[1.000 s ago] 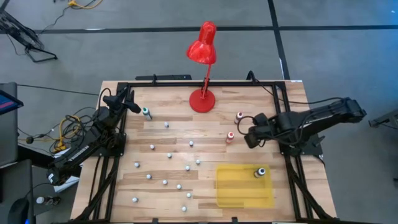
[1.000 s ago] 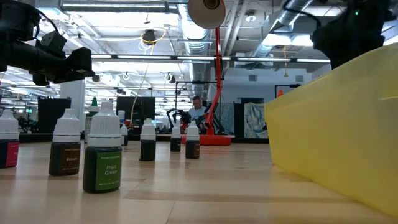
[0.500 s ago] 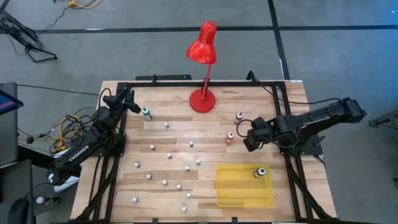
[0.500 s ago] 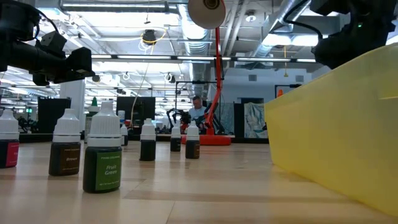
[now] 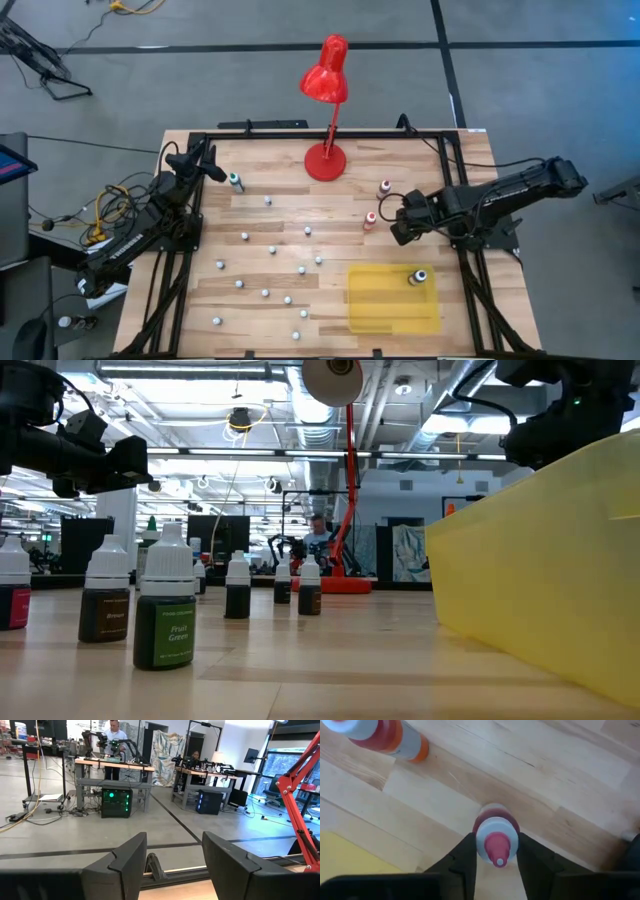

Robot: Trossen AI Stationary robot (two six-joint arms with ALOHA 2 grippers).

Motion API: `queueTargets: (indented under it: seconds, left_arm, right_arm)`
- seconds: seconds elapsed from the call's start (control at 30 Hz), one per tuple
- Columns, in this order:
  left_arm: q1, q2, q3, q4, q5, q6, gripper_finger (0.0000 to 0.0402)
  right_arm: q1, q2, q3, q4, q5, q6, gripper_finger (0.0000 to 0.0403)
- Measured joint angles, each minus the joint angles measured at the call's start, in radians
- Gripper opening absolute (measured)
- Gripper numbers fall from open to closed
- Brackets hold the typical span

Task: Pick & Place food coloring
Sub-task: Put the large pink food coloring into the yellow bin

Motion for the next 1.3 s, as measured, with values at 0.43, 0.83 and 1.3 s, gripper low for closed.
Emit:
queueTargets:
  seconds: [0.43,0.83,1.3]
  left_arm:
    - [0.0,0.0,0.0,0.0,0.0,0.0,0.0184]
    - [0.0,0.0,0.0,0.0,0.0,0.0,0.0184]
    - [0.0,0.0,0.0,0.0,0.0,0.0,0.0184]
  right_arm:
    - [0.035,0.021,0.104,0.018,-0.042,-0.022,0.0097]
    - [0.25,0.077,0.39,0.024,0.011,0.057,0.0108]
    - [0.568,0.417,0.653,-0.013,0.018,0.243,0.011]
